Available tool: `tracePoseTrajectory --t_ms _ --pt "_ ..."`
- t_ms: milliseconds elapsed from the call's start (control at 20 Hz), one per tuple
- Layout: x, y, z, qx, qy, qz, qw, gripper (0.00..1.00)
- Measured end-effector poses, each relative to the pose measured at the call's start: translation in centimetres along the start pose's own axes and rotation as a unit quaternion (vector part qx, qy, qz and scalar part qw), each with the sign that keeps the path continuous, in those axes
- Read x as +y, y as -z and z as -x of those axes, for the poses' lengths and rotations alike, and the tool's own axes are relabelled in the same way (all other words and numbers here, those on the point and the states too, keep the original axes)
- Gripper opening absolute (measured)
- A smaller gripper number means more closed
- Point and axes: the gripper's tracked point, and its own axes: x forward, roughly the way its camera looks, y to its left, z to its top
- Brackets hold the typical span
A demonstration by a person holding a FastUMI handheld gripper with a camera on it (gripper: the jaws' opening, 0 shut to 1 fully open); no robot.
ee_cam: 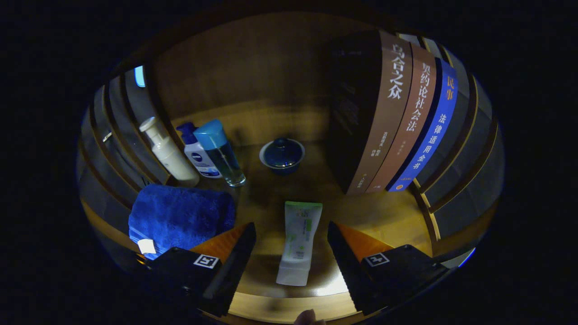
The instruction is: Pull open the drawer, take out the items inside it, and place them on the countertop above the cabinet.
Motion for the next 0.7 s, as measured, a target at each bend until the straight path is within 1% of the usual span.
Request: tracePoseTrajectory --t_ms 200,350,500,700 --pt "0.9 -0.4 3.8 -0.085 -0.003 0.005 0.996 1.00" --pt "2.0 -0.4 7.7 -0.151 -0.005 0.007 0.988 1.00" --pt "3.1 -0.3 12.6 -0.217 -0.008 0.011 0.976 1.00" --pt "4.3 1.0 19.1 -0.298 -0.006 0.020 0.954 1.00"
